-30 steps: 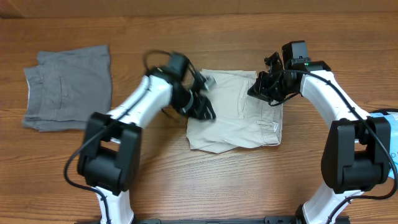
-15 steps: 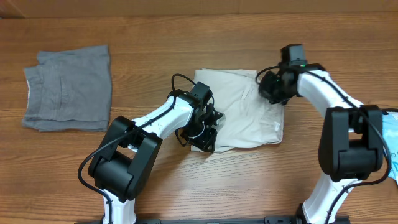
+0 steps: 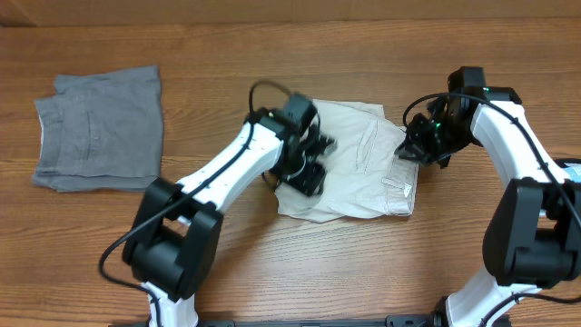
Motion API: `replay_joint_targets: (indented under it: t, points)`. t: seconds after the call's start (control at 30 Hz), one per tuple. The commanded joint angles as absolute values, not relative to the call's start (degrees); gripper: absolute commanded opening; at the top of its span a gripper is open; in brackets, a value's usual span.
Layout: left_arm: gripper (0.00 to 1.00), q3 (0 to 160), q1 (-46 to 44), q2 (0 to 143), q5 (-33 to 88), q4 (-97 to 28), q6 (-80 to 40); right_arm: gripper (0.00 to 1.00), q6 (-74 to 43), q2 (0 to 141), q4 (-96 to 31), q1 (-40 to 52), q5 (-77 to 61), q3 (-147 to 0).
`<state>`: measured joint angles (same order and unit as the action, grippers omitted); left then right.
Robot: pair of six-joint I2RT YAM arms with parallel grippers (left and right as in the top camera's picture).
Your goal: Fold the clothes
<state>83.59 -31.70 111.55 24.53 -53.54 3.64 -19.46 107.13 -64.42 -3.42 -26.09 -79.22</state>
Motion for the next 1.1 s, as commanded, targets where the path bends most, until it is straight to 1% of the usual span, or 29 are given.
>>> replay_joint_targets:
  t: [0.0, 0.03, 0.1, 0.17, 0.2, 0.27, 0.3, 0.4, 0.43, 0.6, 0.67, 0.7, 0.77, 0.87, 0.93, 1.07]
  points:
    - [0.47, 87.24, -31.00, 108.64, 22.85, -50.70, 5.17, 0.15, -17.54, 105.86, -66.50, -1.30, -23.59, -78.48]
    - [0.49, 87.05, -30.98, 108.68, 22.11, -49.06, 5.17, 0.17, -17.54, 105.86, -66.52, -0.69, -22.68, -77.49]
    - [0.49, 86.70, -30.74, 109.25, 20.18, -46.24, 5.13, 0.19, -17.61, 105.86, -65.32, 0.54, -22.13, -74.87]
    - [0.48, 86.67, -30.33, 110.78, 18.52, -44.47, 5.13, 0.23, -18.00, 105.86, -62.43, 2.17, -22.11, -71.09]
    - [0.47, 86.67, -30.04, 111.81, 18.24, -44.01, 5.10, 0.28, -18.04, 105.86, -60.45, 2.92, -21.91, -69.06]
    - [0.43, 86.67, -29.58, 114.17, 18.09, -43.99, 5.17, 0.29, -20.47, 105.86, -55.88, 3.86, -20.14, -64.47]
    - [0.41, 86.67, -29.36, 115.48, 17.80, -44.34, 5.19, 0.29, -22.39, 105.86, -53.84, 3.90, -18.52, -62.37]
    - [0.36, 86.67, -28.73, 119.61, 17.80, -45.34, 5.61, 0.18, -24.29, 105.86, -49.34, 2.92, -16.56, -56.93]
    - [0.36, 86.67, -28.40, 120.81, 17.80, -45.52, 5.61, 0.16, -24.25, 105.86, -49.34, 2.11, -16.71, -55.83]
    - [0.37, 86.78, -26.37, 122.45, 17.32, -44.91, 5.58, 0.15, -22.33, 105.86, -53.12, 0.08, -16.99, -55.18]
    - [0.38, 88.16, -24.84, 122.08, 17.34, -45.01, 5.23, 0.15, -22.35, 105.86, -54.78, 0.19, -19.70, -55.18]
    - [0.36, 89.45, -24.01, 121.93, 17.41, -45.56, 4.40, 0.14, -22.50, 105.86, -55.92, 0.62, -22.55, -55.18]
    - [0.36, 92.92, -22.22, 121.69, 17.69, -47.57, 2.42, 0.14, -22.48, 105.86, -57.43, 2.44, -29.17, -55.09]
    - [0.45, 101.16, -19.27, 120.73, 18.09, -55.20, 1.26, 0.14, -21.04, 105.86, -57.41, 7.66, -35.75, -55.07]
    - [0.46, 105.30, -18.22, 119.87, 18.09, -60.27, 1.32, 0.15, -20.97, 105.84, -56.10, 10.11, -36.16, -55.22]
    - [0.51, 110.52, -17.50, 117.34, 18.02, -70.06, 2.76, 0.18, -18.65, 105.41, -53.23, 11.62, -35.90, -57.41]
